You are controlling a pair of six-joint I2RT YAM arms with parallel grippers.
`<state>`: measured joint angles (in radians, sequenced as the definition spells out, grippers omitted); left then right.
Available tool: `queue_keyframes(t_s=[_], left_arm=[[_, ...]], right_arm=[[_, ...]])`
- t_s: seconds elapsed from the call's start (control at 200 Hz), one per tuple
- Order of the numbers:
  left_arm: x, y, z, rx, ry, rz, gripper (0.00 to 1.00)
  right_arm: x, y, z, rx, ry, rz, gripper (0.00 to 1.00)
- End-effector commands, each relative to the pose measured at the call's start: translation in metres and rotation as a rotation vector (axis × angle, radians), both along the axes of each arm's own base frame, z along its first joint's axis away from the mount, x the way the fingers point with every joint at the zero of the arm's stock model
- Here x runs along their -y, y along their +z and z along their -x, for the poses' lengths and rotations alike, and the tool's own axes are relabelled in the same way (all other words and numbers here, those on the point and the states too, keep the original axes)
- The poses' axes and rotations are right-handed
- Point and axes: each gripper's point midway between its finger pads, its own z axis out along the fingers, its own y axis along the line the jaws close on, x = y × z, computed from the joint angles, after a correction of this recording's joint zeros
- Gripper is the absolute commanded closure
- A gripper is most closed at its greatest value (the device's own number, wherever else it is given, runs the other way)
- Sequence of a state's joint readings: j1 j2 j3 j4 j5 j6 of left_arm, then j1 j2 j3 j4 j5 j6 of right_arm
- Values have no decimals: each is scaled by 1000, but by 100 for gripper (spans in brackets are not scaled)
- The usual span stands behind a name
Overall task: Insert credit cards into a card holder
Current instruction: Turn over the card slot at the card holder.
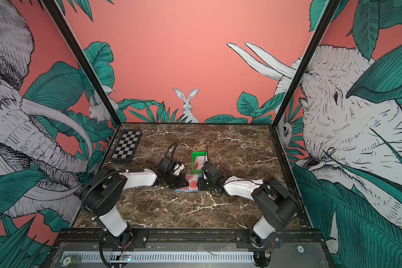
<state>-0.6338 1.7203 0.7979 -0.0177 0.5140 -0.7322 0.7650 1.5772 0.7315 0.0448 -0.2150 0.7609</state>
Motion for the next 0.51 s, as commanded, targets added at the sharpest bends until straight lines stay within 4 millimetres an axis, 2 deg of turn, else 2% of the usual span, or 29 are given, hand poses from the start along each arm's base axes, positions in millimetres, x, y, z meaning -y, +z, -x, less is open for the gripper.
queue_keyframes(t_s=[0.0,0.31,0.33,0.5], left_arm=[[-4,-7,4,-14,-8,-42,93],[-3,-9,6,-17,-9,-44,93],[-3,-8,6,-16,-9,-43,93],[-3,-9,6,-16,-11,-43,93]], right_arm=[[-4,1,-4,7,-5,-19,75],[-7,2,-4,8,0,-37,75],[-6,-7,-3,-10,-1,-21,75],[-6,-9,-3,-13,-4,-16,75]])
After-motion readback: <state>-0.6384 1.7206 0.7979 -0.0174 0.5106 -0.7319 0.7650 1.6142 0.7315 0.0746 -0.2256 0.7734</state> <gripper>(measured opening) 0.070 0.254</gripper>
